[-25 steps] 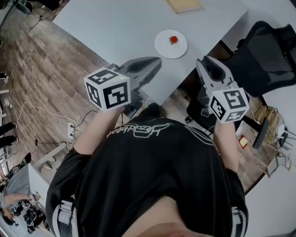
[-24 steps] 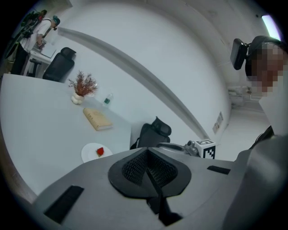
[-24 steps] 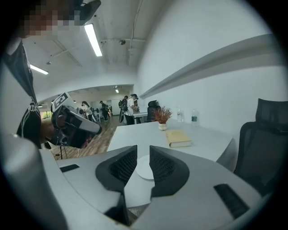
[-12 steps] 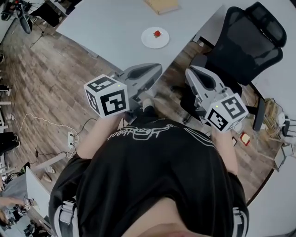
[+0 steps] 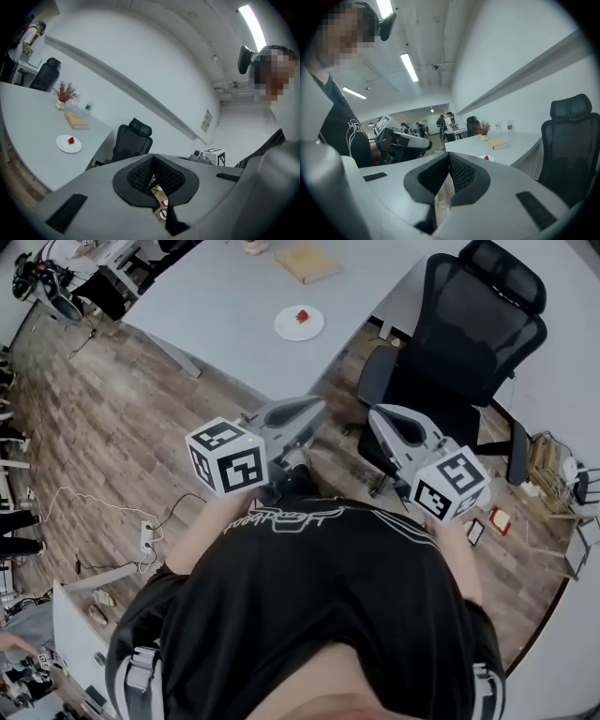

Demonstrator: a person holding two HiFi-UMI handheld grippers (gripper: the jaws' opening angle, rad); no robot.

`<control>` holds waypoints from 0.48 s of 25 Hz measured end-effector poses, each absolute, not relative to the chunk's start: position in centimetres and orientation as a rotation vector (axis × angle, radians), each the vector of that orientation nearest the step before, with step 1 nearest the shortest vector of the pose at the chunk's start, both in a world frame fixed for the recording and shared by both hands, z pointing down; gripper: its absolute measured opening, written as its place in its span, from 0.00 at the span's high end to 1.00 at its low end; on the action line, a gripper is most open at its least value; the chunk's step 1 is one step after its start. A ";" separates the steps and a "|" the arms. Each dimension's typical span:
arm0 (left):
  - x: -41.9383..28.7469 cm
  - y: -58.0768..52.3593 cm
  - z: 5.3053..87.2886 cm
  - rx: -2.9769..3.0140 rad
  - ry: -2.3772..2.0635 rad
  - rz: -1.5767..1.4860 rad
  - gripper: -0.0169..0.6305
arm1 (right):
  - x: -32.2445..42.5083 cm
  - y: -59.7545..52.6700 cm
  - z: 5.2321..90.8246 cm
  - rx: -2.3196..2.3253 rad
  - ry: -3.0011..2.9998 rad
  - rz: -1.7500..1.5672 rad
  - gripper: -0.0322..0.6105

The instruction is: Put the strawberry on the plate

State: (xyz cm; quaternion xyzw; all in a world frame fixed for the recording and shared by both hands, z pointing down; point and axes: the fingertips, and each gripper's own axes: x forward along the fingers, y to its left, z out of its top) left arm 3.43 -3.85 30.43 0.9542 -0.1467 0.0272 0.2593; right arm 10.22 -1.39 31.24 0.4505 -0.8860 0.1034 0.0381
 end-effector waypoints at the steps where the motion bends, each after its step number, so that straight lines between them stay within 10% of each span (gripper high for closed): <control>1: 3.5 -3.3 30.5 2.586 -0.392 0.080 0.96 | 10.2 -0.9 31.4 1.380 -2.719 0.326 0.94; 12: 3.6 0.6 32.2 2.567 -0.400 0.151 0.96 | 9.6 2.7 32.8 1.330 -2.743 0.376 0.94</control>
